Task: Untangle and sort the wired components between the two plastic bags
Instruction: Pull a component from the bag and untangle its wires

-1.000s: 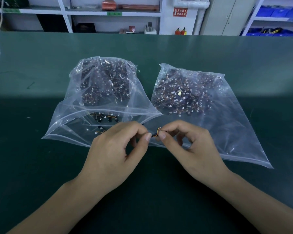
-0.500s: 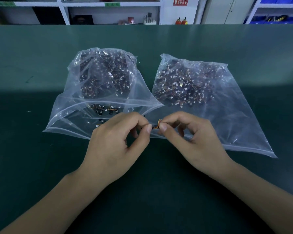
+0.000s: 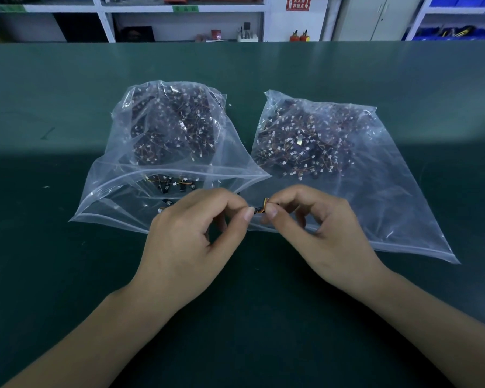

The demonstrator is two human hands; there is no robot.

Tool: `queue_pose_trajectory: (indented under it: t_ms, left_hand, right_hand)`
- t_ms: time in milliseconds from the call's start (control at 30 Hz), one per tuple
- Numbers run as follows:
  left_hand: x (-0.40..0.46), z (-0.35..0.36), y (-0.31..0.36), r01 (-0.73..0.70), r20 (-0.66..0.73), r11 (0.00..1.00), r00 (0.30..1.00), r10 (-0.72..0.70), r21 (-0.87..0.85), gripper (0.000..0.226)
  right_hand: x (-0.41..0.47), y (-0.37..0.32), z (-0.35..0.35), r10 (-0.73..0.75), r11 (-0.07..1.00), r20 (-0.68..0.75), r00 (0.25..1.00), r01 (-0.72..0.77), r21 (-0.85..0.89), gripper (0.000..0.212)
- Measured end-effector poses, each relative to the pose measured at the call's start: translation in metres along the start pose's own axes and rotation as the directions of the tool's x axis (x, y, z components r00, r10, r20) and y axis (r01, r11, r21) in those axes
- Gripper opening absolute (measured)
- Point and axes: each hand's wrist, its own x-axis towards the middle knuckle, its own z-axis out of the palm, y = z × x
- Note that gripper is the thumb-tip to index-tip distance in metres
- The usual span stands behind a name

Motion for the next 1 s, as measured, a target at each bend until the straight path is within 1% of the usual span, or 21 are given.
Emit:
queue_pose_trajectory:
  t_ms: [67,133,167,200,267,367,467,633,733,833,900,1000]
  left_hand:
    - [0.001,0.001,-0.001,0.012,-0.056,0.998,0.998,-0.015,-0.056,0.011]
    - [0.002,0.001,-0.001,0.051,-0.099,0.99,0.993,-0.064,-0.133,0.006]
    - [0.002,0.001,-0.002,0.069,-0.113,0.985,0.99,-0.087,-0.158,0.004]
    - [0.002,0.001,-0.003,0.079,-0.124,0.983,0.987,-0.1,-0.166,0.003]
    - [0.003,-0.001,-0.005,0.083,-0.136,0.985,0.985,-0.104,-0.15,0.007]
    - [0.004,-0.002,-0.009,0.054,-0.119,0.994,0.991,-0.066,-0.098,0.016]
    - [0.003,-0.002,-0.01,-0.002,-0.077,0.999,0.997,-0.001,-0.039,0.014]
    - [0.003,0.002,-0.011,-0.086,-0.036,0.996,0.996,0.085,-0.032,0.006]
    - [0.004,0.004,-0.013,-0.123,-0.03,0.992,0.992,0.123,-0.009,0.005]
    - [0.007,0.006,-0.013,-0.166,-0.061,0.985,0.984,0.168,0.048,0.007]
    - [0.008,0.008,-0.011,-0.167,-0.076,0.984,0.982,0.171,0.055,0.006]
    - [0.008,0.01,-0.01,-0.142,-0.077,0.99,0.987,0.143,0.018,0.005]
  right_hand:
    - [0.001,0.001,-0.002,-0.012,0.999,-0.008,1.0,0.012,-0.039,0.009]
    - [0.003,0.003,-0.005,-0.037,0.996,0.007,0.999,0.037,-0.077,0.005]
    - [0.004,0.004,-0.007,-0.049,0.991,0.022,0.999,0.052,-0.127,0.011]
    - [0.004,0.006,-0.01,-0.071,0.974,0.044,0.997,0.078,-0.21,0.021]
    - [0.006,0.011,-0.014,-0.122,0.912,0.098,0.988,0.151,-0.381,0.037]
    - [0.009,0.016,-0.019,-0.161,0.849,0.144,0.976,0.212,-0.485,0.04]
    - [0.01,0.018,-0.02,-0.187,0.85,0.133,0.973,0.228,-0.474,0.035]
    - [0.009,0.016,-0.019,-0.207,0.882,0.032,0.978,0.201,-0.426,0.034]
    - [0.009,0.014,-0.02,-0.231,0.883,-0.012,0.973,0.205,-0.422,0.033]
    - [0.008,0.013,-0.02,-0.248,0.878,-0.014,0.969,0.219,-0.427,0.031]
    - [0.008,0.013,-0.018,-0.248,0.876,-0.007,0.969,0.221,-0.429,0.031]
    - [0.008,0.013,-0.018,-0.243,0.878,-0.007,0.97,0.217,-0.428,0.033]
